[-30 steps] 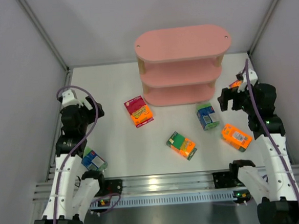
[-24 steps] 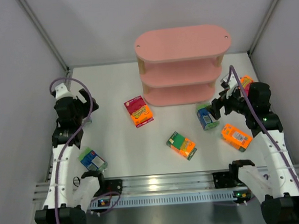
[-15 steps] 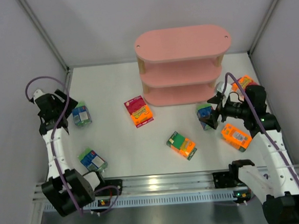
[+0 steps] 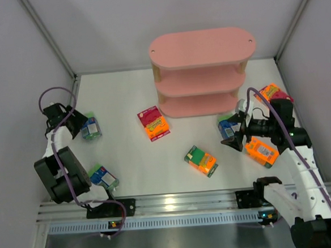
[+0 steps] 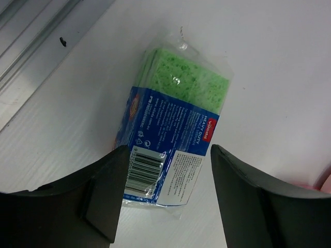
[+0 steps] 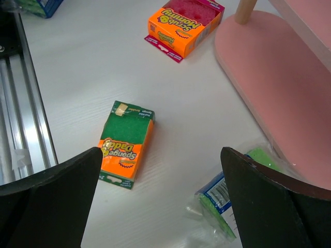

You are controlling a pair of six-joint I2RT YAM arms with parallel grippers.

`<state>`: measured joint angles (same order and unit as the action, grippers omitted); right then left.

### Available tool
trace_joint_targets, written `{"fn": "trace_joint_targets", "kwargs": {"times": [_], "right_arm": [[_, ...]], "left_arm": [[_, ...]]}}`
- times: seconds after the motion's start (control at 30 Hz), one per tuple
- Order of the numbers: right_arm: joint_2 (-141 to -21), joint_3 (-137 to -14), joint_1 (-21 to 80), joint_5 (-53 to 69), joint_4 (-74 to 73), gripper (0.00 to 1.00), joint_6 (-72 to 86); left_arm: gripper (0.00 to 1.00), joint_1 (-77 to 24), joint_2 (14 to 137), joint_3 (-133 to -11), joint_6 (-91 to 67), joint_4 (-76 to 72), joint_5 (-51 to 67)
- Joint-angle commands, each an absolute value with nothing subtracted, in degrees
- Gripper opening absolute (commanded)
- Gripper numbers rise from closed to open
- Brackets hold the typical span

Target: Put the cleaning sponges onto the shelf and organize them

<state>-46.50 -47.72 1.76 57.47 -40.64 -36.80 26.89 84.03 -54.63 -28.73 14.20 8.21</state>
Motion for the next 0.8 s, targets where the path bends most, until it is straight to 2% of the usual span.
{"fn": "trace_joint_targets", "kwargs": {"times": [0.0,0.1,0.33,0.43,0.57,0.6,0.67,0.7,0.77], "right_arm": [[-46.1,-50.6,2.5,60.5,-43.7,0.99,-42.3],[-46.8,-50.7,2.5,60.5,-44.9,1.00,-43.8],[-46.8,-50.7,2.5,60.9,-45.6,0.99,-44.3],[-47.4,-50.8,2.5,60.9,-45.7,1.00,-44.3],[-47.6,-50.6,2.5,61.0,-45.5,1.00,-44.4],[-47.7,-50.6,2.5,61.0,-45.5,1.00,-44.4],[-47.8,-50.6,2.4,61.1,-45.5,1.00,-44.2],[-47.8,-50.6,2.4,61.2,-45.5,1.00,-44.2],[-47.9,-50.6,2.3,61.3,-45.5,0.99,-44.1]], "left_arm": [[0.69,27.3,87.4,-56.1,-24.3,10.7,12.1],[0.63,27.6,92.5,-58.1,-22.3,12.3,14.9],[0.63,27.8,96.0,-57.3,-19.6,12.7,13.7],[0.59,27.8,96.3,-57.2,-18.5,12.7,15.8],[0.41,27.8,96.4,-56.7,-18.0,12.7,17.4],[0.32,27.7,96.6,-56.7,-17.7,12.6,18.5],[0.23,27.8,96.9,-56.7,-17.7,12.7,19.4],[0.14,27.8,96.8,-56.8,-18.0,12.6,20.8],[0.07,27.8,96.5,-57.0,-18.5,12.6,22.3]]}}
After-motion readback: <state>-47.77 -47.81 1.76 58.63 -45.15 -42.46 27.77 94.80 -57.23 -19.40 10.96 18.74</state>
